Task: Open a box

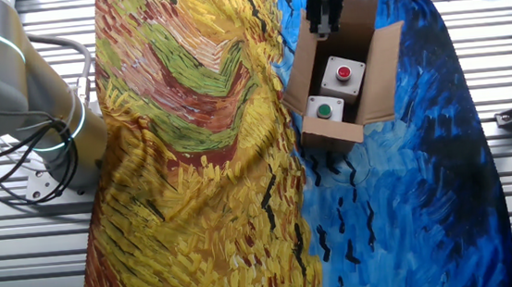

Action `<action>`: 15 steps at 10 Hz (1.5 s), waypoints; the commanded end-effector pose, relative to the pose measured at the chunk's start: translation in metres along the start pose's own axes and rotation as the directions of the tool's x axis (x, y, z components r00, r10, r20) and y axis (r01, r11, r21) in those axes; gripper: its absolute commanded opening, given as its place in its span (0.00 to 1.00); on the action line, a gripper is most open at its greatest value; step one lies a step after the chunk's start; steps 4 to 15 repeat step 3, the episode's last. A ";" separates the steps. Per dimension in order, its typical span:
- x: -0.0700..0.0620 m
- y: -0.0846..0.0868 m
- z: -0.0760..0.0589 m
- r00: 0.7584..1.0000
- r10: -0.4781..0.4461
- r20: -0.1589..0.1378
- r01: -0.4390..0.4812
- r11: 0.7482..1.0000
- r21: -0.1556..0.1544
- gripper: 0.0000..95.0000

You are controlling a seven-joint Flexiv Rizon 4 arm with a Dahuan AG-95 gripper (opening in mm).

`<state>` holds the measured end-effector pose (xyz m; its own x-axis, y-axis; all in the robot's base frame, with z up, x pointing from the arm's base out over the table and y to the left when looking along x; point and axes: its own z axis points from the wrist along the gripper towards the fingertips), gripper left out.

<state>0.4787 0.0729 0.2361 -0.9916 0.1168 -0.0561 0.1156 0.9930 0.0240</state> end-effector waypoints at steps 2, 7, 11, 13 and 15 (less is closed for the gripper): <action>0.002 0.000 0.000 1.000 -0.008 -0.004 0.008 1.000 -0.005 0.00; 0.002 0.000 0.000 1.000 -0.010 -0.005 0.010 1.000 -0.005 0.00; 0.002 0.000 0.000 1.000 -0.010 -0.005 0.010 1.000 -0.005 0.00; 0.002 0.000 0.000 1.000 -0.010 -0.005 0.010 1.000 -0.005 0.00; 0.002 0.000 0.000 1.000 -0.010 -0.005 0.010 1.000 -0.005 0.00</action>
